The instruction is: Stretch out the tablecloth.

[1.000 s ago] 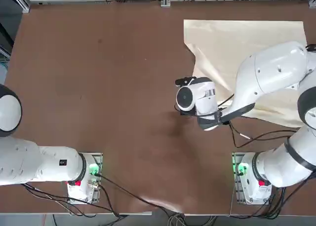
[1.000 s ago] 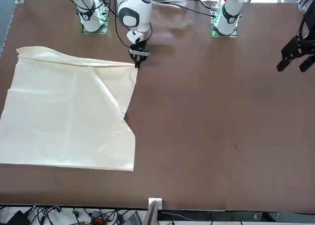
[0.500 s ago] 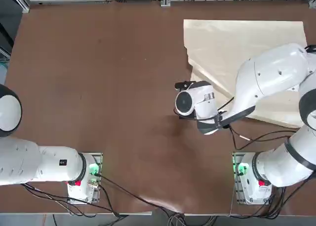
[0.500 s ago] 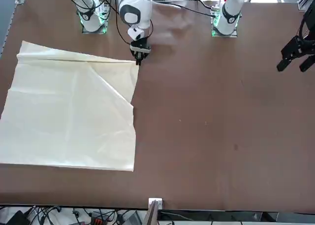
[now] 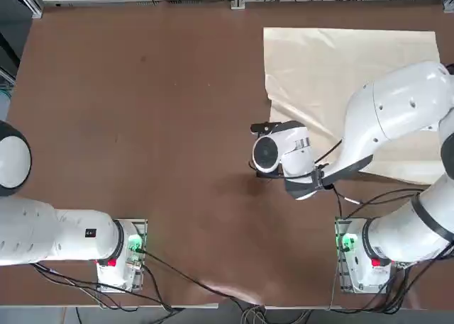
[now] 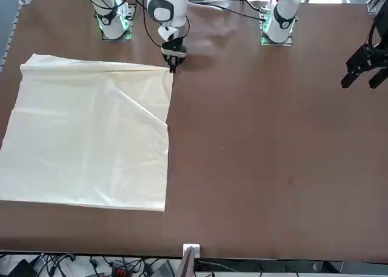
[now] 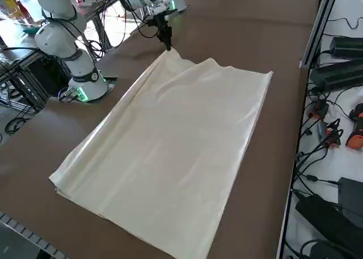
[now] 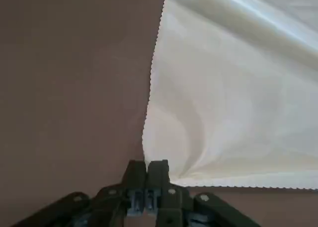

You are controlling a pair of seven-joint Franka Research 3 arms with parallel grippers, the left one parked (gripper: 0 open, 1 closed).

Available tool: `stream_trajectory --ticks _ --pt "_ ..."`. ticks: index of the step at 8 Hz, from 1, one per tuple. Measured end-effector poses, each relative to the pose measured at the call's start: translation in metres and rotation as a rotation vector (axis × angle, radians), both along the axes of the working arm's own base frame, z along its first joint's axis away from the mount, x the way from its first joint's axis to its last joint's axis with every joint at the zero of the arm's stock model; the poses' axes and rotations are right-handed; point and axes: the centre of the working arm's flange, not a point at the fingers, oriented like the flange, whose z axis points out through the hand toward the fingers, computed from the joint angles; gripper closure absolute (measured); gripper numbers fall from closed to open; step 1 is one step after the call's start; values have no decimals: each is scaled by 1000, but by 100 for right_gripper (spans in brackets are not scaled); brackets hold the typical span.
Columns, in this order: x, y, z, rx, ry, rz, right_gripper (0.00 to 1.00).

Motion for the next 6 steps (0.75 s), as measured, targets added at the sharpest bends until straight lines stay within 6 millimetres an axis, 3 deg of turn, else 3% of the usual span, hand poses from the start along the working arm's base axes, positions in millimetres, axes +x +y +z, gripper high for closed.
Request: stream_trajectory --ticks 3,4,6 --pt "-14 3 3 14 6 -4 97" --pt "-19 7 5 40 13 -4 91" --pt "-32 34 27 148 38 20 85"
